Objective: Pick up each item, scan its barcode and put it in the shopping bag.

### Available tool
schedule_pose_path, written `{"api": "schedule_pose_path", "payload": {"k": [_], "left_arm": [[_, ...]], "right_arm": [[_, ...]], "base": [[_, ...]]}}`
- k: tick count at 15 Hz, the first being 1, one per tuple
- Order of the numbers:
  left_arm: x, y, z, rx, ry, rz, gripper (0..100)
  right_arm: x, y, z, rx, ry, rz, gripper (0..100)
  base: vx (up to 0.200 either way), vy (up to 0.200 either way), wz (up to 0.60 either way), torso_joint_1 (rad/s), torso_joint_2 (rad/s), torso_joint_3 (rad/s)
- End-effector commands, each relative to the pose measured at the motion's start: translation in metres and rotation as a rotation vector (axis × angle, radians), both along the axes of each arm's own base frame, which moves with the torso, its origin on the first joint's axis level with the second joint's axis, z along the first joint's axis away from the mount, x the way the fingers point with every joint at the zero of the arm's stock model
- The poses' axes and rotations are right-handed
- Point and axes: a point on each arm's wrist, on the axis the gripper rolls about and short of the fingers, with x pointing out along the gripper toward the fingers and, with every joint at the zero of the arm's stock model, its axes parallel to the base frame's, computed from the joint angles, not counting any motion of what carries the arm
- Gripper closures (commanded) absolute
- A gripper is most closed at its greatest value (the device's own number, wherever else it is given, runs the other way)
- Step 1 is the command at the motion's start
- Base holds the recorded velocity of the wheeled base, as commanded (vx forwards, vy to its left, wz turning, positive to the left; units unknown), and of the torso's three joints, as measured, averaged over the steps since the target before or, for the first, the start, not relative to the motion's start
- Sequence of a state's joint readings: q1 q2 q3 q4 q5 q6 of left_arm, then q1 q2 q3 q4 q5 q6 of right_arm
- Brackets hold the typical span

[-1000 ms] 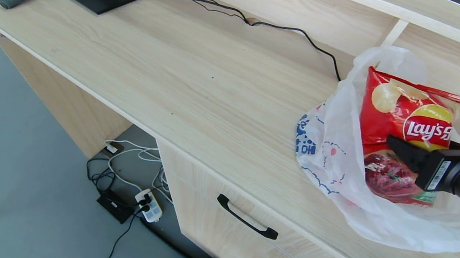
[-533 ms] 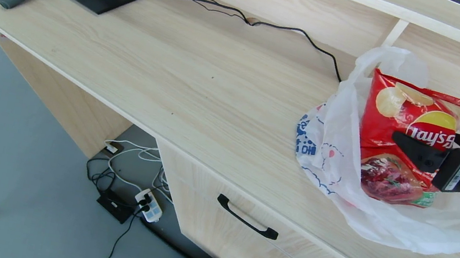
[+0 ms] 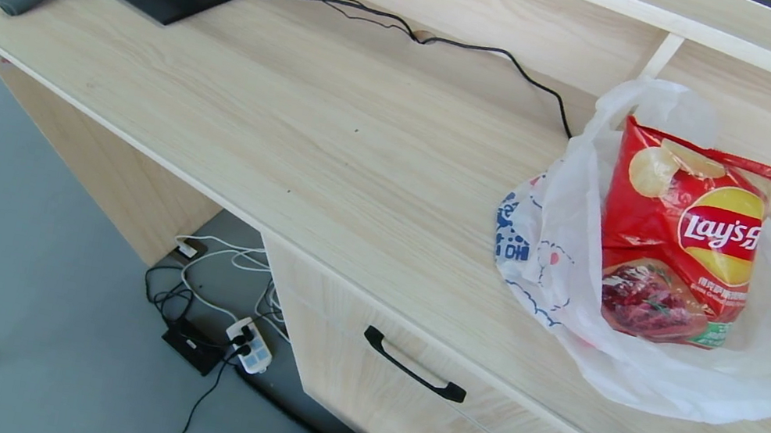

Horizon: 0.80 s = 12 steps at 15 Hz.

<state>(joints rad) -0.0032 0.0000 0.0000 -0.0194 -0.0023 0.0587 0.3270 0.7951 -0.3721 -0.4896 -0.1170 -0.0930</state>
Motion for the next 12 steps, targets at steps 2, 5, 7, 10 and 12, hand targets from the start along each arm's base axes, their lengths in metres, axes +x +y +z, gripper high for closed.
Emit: {"api": "schedule_pose_path", "payload": {"k": [2, 5, 7, 10, 12], "left_arm": [[0.000, 0.000, 0.000, 0.000, 0.002, 0.001, 0], [0.000, 0.000, 0.000, 0.000, 0.001, 0.001, 0], [0.000, 0.000, 0.000, 0.000, 0.001, 0.001, 0], [0.000, 0.000, 0.000, 0.000, 0.001, 0.001, 0], [0.000, 0.000, 0.000, 0.000, 0.002, -0.001, 0]], "right_arm": [[-0.095, -0.030, -0.089, -0.068, 0.078, 0.128, 0], [-0.104, -0.032, -0.105, -0.083, 0.161, 0.165, 0], [-0.099, -0.029, -0.106, -0.072, 0.222, -0.054, 0], [-0.094, -0.022, -0.108, -0.028, 0.283, -0.232, 0], [-0.099, -0.021, -0.115, -0.027, 0.236, -0.191, 0]], "base": [[0.000, 0.000, 0.00, 0.000, 0.00, 0.000], [0.000, 0.000, 0.00, 0.000, 0.00, 0.000], [0.000, 0.000, 0.00, 0.000, 0.00, 0.000], [0.000, 0.000, 0.00, 0.000, 0.00, 0.000], [0.000, 0.000, 0.00, 0.000, 0.00, 0.000]]}}
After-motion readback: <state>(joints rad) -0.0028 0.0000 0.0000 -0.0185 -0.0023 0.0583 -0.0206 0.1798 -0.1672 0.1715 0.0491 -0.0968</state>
